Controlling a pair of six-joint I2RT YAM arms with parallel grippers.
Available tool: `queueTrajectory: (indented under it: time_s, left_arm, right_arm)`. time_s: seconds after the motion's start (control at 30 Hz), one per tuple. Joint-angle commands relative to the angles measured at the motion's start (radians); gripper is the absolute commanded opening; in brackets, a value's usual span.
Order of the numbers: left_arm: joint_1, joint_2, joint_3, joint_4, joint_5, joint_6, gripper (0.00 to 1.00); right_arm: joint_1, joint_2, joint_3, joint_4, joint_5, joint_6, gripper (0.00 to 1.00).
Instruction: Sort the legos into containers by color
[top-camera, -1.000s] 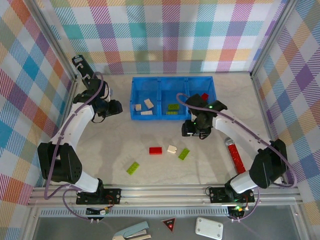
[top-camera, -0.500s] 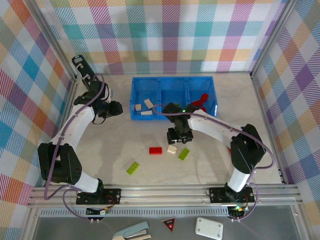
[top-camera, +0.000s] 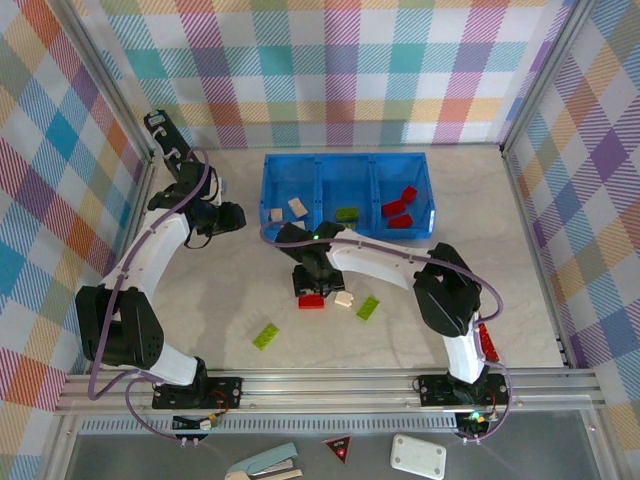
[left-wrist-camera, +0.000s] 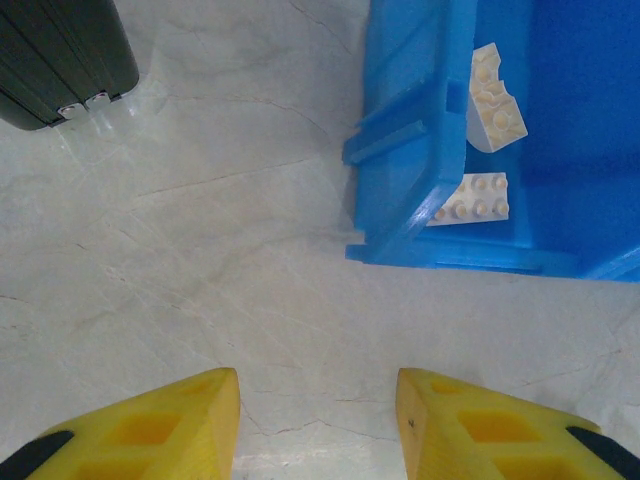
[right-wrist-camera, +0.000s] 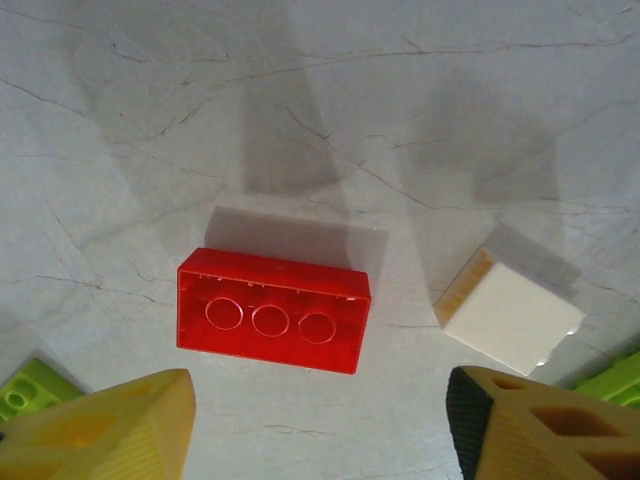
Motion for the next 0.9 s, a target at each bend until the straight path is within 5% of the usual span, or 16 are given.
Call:
queueTrajectory:
  time_s: [0.0, 0.87]
  left_arm:
    - [0.009, -0.023, -0.004, 0.012, 0.007, 0.017, 0.45]
    - [0.010, -0.016, -0.012, 0.018, 0.049, 0.003, 0.45]
  right_arm:
    - [0.029, 0.022, 0.033, -0.016, 0.077, 0.128, 0.75]
    - [0.059, 0.164, 0.011, 0.062, -0.008, 0.238, 0.77]
